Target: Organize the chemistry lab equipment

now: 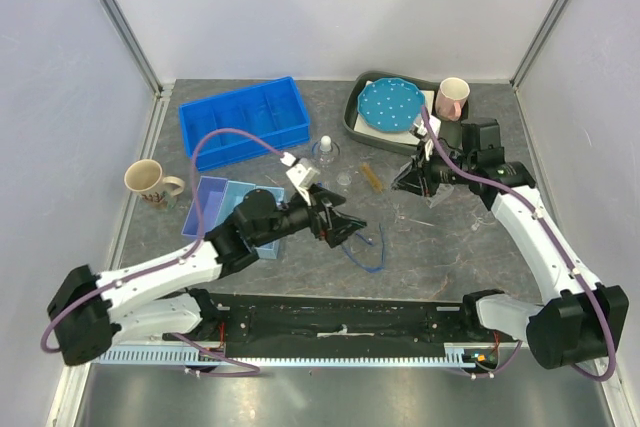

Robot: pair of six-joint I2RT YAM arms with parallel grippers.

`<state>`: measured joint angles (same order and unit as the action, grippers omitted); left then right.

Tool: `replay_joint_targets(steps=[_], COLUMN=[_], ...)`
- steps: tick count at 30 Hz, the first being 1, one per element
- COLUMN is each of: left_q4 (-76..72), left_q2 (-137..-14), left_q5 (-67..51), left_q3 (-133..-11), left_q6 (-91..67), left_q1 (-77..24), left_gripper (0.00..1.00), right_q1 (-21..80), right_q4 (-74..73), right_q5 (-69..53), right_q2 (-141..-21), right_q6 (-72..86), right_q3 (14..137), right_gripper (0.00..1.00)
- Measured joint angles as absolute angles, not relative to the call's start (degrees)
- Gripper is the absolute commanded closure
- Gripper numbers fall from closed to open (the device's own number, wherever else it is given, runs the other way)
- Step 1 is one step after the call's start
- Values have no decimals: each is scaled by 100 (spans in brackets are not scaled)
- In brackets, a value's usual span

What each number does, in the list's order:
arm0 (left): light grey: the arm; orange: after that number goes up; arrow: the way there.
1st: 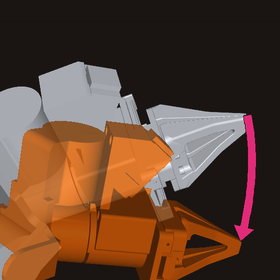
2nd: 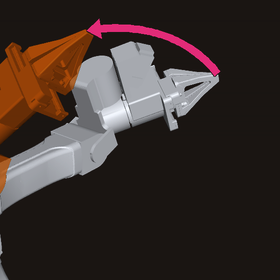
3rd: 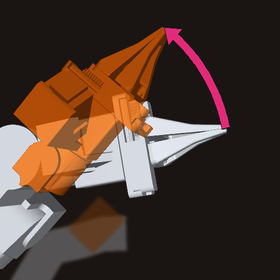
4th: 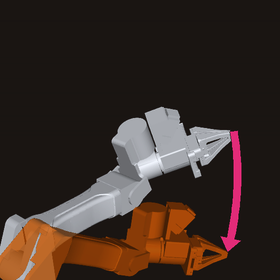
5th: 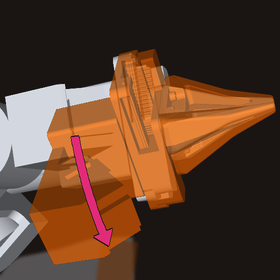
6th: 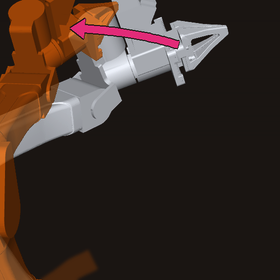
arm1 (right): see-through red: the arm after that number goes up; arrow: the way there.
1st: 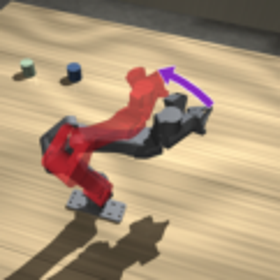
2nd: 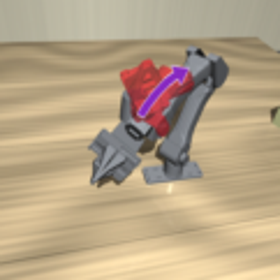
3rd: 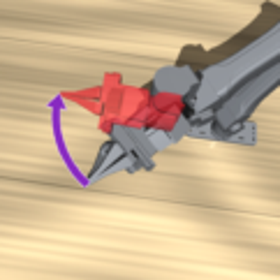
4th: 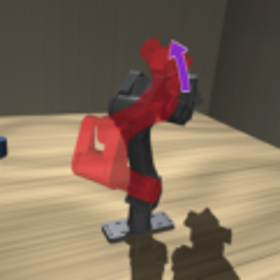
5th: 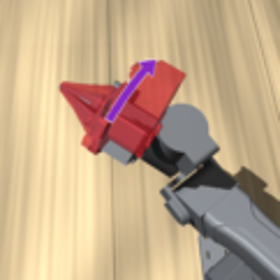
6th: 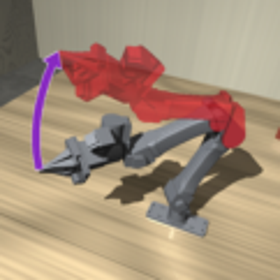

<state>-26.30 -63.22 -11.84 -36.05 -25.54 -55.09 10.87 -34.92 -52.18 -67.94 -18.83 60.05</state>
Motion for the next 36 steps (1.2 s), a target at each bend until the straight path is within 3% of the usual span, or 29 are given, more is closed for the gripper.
replay_joint_targets(steps=[6, 14, 23, 36], left_q4=[-1544, -727, -292, -224], left_q2=[-4875, -3638, -3393, -3363], left_q5=[-694, -456, -338, -191], left_q3=[-3076, -2359, -2093, -2093], left_q6=[-2453, -2464, -2506, -2567], left_q1=[-4783, -4364, -4346, -4329], left_gripper=[0, 0, 0, 0], right_q1=[888, 489, 449, 449], right_q4=[-2080, -252, 1083, 1629], right_q5=[-3841, -2534, -2165, -2088], right_q2=[-6641, -7325, -8064, -8825], right_q6=[-1507, -749, -196, 196], right_q3=[5280, 4676, 4563, 4567], right_gripper=[90, 90, 89, 89])
